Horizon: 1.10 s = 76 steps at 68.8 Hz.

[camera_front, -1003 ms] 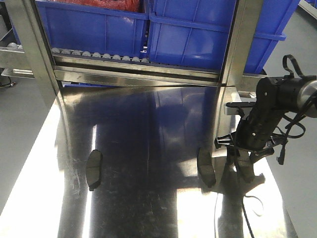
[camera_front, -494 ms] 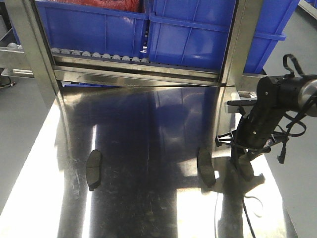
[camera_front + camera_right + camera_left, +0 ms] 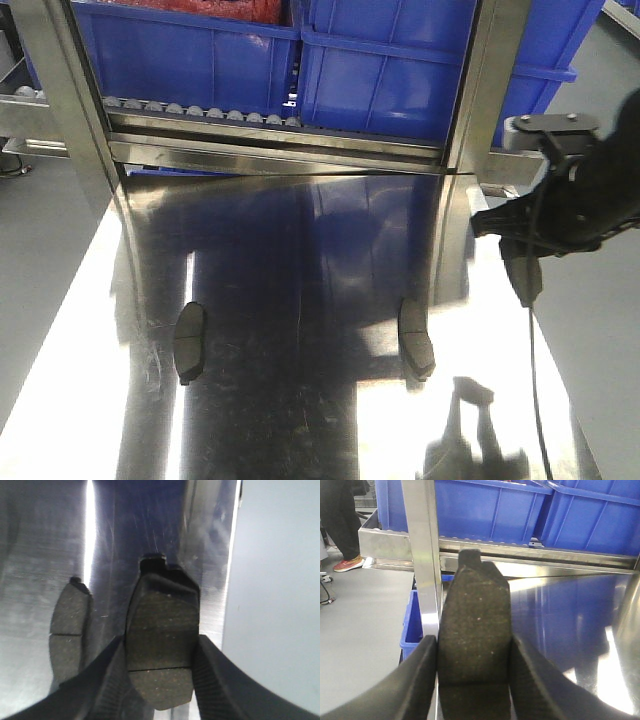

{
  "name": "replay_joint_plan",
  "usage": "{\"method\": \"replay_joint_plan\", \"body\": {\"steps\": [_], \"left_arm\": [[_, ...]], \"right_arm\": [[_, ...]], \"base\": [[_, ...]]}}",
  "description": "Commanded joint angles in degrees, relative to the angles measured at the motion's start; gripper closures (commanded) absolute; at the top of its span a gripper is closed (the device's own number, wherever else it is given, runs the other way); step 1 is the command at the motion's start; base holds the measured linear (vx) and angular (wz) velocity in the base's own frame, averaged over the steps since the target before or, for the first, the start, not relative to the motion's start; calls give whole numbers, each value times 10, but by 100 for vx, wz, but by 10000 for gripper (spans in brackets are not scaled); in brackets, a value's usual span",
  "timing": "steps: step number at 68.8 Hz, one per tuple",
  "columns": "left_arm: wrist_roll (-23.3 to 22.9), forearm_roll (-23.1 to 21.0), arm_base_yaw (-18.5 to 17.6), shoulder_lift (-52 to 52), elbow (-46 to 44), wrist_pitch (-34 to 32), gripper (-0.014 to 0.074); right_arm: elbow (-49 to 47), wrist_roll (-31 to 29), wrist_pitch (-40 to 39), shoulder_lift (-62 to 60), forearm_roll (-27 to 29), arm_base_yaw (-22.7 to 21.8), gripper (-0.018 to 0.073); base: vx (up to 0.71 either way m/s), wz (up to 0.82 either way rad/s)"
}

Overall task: Move and align brake pads A on conveyor
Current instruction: 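Lift the grasped brake pad off the table with the right gripper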

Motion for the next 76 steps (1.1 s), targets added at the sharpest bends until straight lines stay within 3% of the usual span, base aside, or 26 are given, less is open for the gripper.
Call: {"method": "replay_joint_plan", "body": {"steps": [1,21,49,62,76], "left_arm": [[-1,-4,-1,3,-18,-56,602],[-1,-4,-1,3,-18,-56,602],[-1,-4,-1,3,-18,-56,602],[-1,-4,-1,3,-18,-56,602],[-1,-4,-1,3,-18,-56,602]], "right_arm": [[43,0,-60,-87,-6,-1,569],[205,8,-107,-327,-6,-1,569],[336,-13,-150,-646,-4,-1,569],[380,-13,-183,-734,-4,-1,569],[400,-24,-224,-750,-25,-1,569]], "base": [[0,0],[0,0],[0,0],[0,0],[0,0]]}}
